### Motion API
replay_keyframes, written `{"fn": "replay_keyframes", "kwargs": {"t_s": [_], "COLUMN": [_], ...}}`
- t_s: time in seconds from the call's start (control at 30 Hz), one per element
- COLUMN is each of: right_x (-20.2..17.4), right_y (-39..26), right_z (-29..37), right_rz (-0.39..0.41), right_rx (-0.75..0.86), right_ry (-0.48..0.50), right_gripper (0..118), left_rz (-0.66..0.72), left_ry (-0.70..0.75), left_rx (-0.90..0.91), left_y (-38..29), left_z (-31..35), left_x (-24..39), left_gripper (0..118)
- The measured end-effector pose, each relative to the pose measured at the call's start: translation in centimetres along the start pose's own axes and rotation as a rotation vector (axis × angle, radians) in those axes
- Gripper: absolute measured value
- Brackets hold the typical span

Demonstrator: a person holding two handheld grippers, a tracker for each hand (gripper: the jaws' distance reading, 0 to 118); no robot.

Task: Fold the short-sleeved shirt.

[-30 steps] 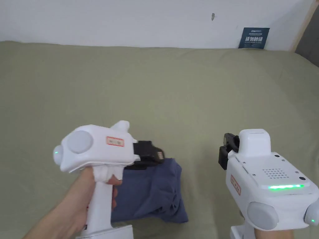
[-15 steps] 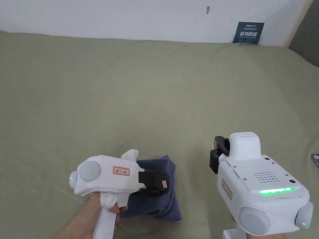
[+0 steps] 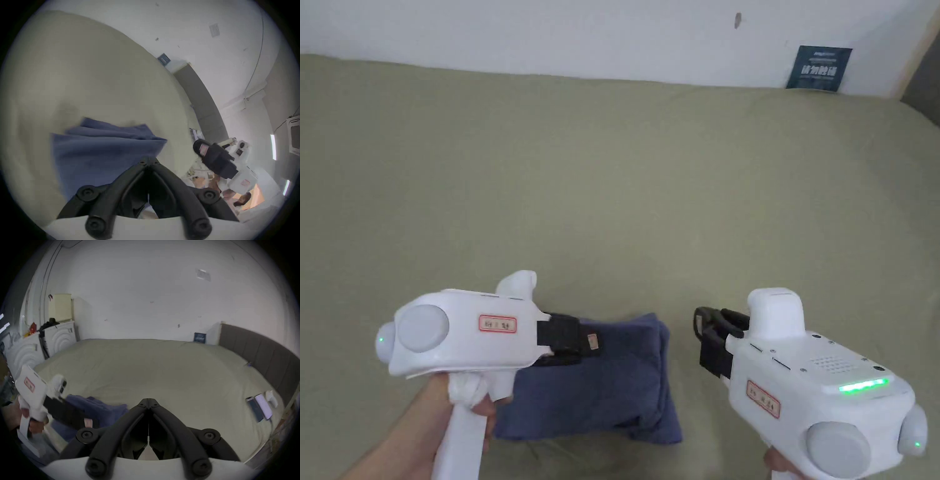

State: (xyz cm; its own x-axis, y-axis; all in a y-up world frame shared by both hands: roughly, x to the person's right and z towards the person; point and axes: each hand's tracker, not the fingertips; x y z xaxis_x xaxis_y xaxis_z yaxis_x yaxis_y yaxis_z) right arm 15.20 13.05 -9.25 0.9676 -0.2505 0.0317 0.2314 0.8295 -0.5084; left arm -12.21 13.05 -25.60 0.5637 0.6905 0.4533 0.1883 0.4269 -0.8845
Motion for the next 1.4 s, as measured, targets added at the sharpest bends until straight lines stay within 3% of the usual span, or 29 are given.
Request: {"fn": "replay_keyframes", "kwargs": {"t_s": [0.1,0.17,0.27,0.4,0.43,0.5,0.53,0.63,0.83,0.87,0.9,0.93,0.97,1.03,1.07,1.13,1.27,1.4], "right_x": [0.4,0.9,1.8,4.4,5.1,6.6,7.1,8.3,8.4,8.4,8.4,8.4,8.4,8.3,8.1,7.6,6.4,5.0], "right_y": [-0.7,-1.6,-3.1,-4.7,-5.1,-5.9,-6.1,-7.1,-7.4,-7.4,-7.4,-7.4,-7.4,-7.4,-7.2,-6.6,-4.3,-1.5], "right_z": [-3.3,-5.8,-8.9,-12.4,-13.1,-14.1,-14.4,-15.0,-15.2,-15.2,-15.2,-15.2,-15.2,-15.1,-14.9,-14.4,-11.9,-7.5], "right_rz": [-0.214,-0.300,-0.347,-0.485,-0.523,-0.642,-0.688,-0.730,-0.732,-0.731,-0.731,-0.730,-0.729,-0.732,-0.719,-0.707,-0.528,-0.341], "right_rx": [-0.167,-0.249,-0.353,-0.450,-0.474,-0.483,-0.487,-0.495,-0.491,-0.490,-0.489,-0.489,-0.488,-0.483,-0.480,-0.476,-0.451,-0.325], "right_ry": [0.272,0.406,0.488,0.517,0.547,0.617,0.650,0.710,0.730,0.732,0.733,0.734,0.734,0.726,0.705,0.679,0.585,0.464], "right_gripper": [0,0,0,0,0,0,0,0,0,0,0,0,0,0,0,0,0,0], "left_rz": [0.004,0.011,0.027,0.059,0.068,0.098,0.112,0.101,0.158,0.190,0.217,0.211,0.193,0.127,0.203,0.220,0.201,0.187], "left_ry": [0.071,0.123,0.165,0.135,0.112,0.018,-0.025,-0.114,-0.117,-0.149,-0.165,-0.151,-0.109,0.032,-0.059,-0.069,-0.026,-0.013], "left_rx": [0.016,-0.007,-0.029,-0.062,-0.072,-0.084,-0.089,-0.123,-0.138,-0.125,-0.118,-0.123,-0.121,-0.142,-0.158,-0.144,-0.131,-0.135], "left_y": [0.0,-0.1,-0.2,-0.1,0.0,0.3,0.3,0.5,0.5,0.8,1.0,1.2,1.2,1.0,0.9,1.2,1.5,1.7], "left_z": [3.5,4.4,4.4,3.6,3.5,3.5,3.3,2.4,-0.8,-1.0,-1.3,-1.6,-1.9,-2.9,-2.9,-2.2,-1.7,-0.6], "left_x": [-1.5,-2.8,-4.8,-6.7,-7.1,-7.7,-7.9,-9.2,-9.6,-9.6,-9.5,-9.3,-9.0,-8.9,-9.1,-9.6,-8.7,-7.8], "left_gripper": [0,0,0,2,23,96,118,116,112,102,80,39,30,29,29,29,29,29]}}
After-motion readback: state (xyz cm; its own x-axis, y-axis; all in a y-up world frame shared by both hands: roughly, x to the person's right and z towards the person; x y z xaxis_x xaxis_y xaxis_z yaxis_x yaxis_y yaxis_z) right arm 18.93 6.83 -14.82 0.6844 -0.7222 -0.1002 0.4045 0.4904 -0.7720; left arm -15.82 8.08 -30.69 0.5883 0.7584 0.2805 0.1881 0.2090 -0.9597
